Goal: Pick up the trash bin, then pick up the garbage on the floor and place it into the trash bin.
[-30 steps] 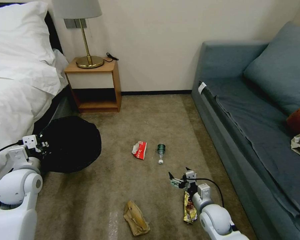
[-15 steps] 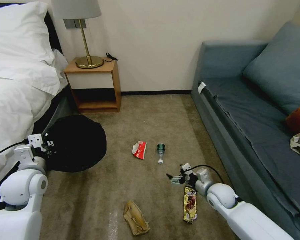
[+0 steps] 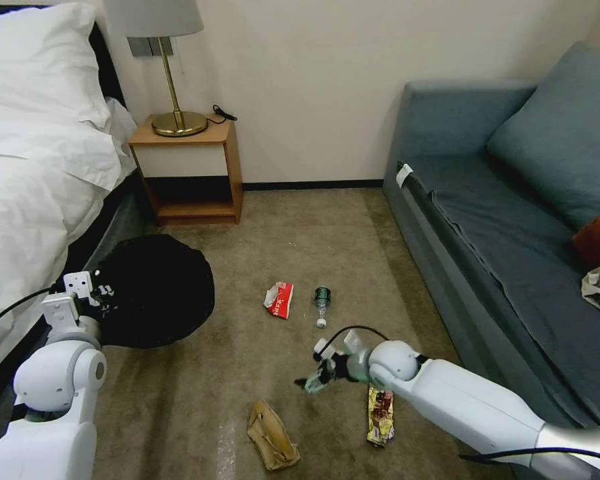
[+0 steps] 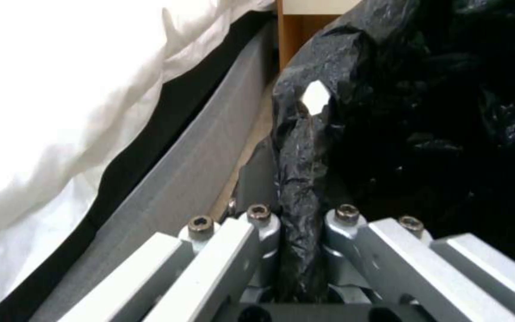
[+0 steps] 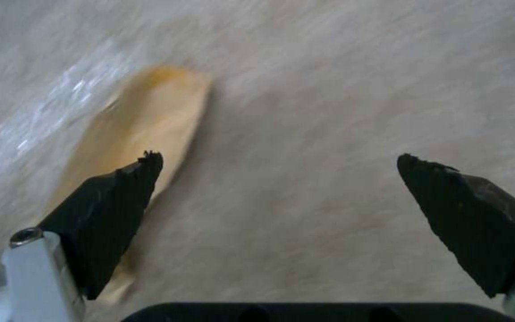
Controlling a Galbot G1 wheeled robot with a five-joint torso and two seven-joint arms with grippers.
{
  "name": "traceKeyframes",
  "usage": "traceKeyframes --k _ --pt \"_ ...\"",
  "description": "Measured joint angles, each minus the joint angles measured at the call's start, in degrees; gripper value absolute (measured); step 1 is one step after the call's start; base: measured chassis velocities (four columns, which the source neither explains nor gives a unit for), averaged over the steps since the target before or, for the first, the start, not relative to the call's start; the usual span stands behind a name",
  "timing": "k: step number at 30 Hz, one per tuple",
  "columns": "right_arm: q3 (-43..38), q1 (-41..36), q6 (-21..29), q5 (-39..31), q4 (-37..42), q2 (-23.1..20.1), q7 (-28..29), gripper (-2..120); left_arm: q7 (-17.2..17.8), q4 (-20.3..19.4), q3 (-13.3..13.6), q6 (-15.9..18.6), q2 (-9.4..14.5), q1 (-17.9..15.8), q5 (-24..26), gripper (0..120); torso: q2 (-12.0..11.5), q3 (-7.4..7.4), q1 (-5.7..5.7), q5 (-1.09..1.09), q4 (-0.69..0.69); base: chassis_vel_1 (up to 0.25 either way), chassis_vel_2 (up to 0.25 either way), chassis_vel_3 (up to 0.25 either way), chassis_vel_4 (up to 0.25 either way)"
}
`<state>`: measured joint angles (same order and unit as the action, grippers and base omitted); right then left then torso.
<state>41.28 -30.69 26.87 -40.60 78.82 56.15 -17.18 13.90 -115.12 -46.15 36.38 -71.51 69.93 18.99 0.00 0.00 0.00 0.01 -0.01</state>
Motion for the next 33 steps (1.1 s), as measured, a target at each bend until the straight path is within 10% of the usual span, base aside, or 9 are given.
traceKeyframes --k 33 --pt "12.9 3.9 1.2 -2.4 -3.6 8.8 -1.0 100 0.7 -4.1 2.0 0.0 -6.4 2.1 -4.0 3 0.0 0.0 0.0 -0.01 0.0 0.0 0.0 0.0 0.0"
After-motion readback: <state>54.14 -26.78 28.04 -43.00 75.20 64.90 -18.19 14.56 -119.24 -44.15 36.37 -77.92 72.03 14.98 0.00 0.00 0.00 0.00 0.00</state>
